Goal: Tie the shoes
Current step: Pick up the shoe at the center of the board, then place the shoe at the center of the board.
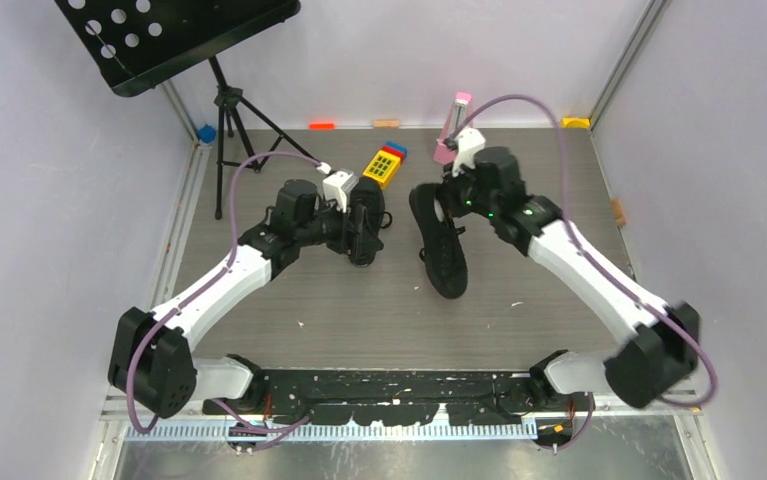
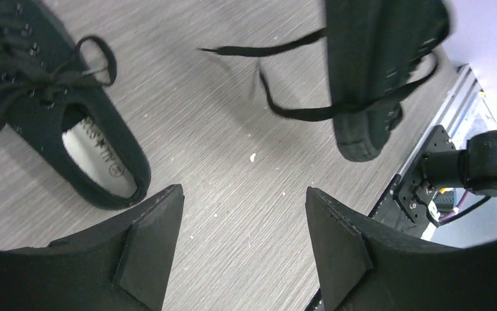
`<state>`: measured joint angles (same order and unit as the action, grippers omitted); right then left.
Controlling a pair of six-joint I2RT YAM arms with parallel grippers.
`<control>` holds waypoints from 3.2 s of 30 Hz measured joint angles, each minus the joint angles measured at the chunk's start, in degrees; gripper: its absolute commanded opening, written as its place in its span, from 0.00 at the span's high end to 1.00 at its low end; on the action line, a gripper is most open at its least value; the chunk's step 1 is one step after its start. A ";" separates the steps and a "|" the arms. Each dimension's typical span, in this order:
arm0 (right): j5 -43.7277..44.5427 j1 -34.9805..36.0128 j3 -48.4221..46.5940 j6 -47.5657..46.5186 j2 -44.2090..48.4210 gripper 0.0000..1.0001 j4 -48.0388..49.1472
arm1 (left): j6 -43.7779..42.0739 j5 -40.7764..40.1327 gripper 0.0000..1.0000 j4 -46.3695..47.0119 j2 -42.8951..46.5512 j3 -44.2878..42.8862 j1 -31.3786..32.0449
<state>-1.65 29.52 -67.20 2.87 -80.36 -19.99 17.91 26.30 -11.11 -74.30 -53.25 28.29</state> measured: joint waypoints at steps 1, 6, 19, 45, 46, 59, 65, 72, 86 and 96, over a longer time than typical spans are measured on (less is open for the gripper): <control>-0.15 0.00 -0.22 0.17 2.86 1.00 0.55 | -0.17 0.50 0.28 0.94 0.46 0.22 0.13; -1.49 0.00 -3.69 1.92 13.49 1.00 1.57 | -3.61 1.77 0.15 7.41 1.60 1.09 3.63; -6.03 0.00 -15.58 6.62 16.06 1.00 -7.32 | -13.57 8.50 0.14 18.69 1.51 0.68 11.89; -2.01 0.00 -16.09 12.94 17.40 1.00 -8.70 | -10.73 3.45 0.51 34.95 -8.44 4.94 23.34; -1.68 0.00 -15.93 13.00 17.40 1.00 -8.68 | -10.54 3.56 0.52 34.99 -8.63 4.94 23.47; 8.70 0.11 -13.07 15.56 17.38 1.00 -9.88 | -7.54 3.61 1.00 35.15 -7.08 6.29 23.50; 16.33 0.07 -10.45 22.62 14.34 1.00 -19.15 | -1.44 2.69 1.00 19.82 6.34 8.41 23.56; 15.93 2.75 3.93 32.33 4.66 1.00 -16.63 | 6.27 7.52 1.00 11.10 10.69 11.96 20.22; 15.74 5.25 -0.35 33.94 -15.80 0.80 -3.87 | 4.28 6.84 1.00 0.28 3.74 11.34 7.85; 10.91 3.91 -0.83 27.28 -15.74 0.63 1.25 | 0.28 4.15 1.00 -3.50 0.66 7.06 5.86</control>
<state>9.26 33.43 -68.03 30.15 -96.09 -18.74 18.20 30.46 -14.61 -73.65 -46.19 34.15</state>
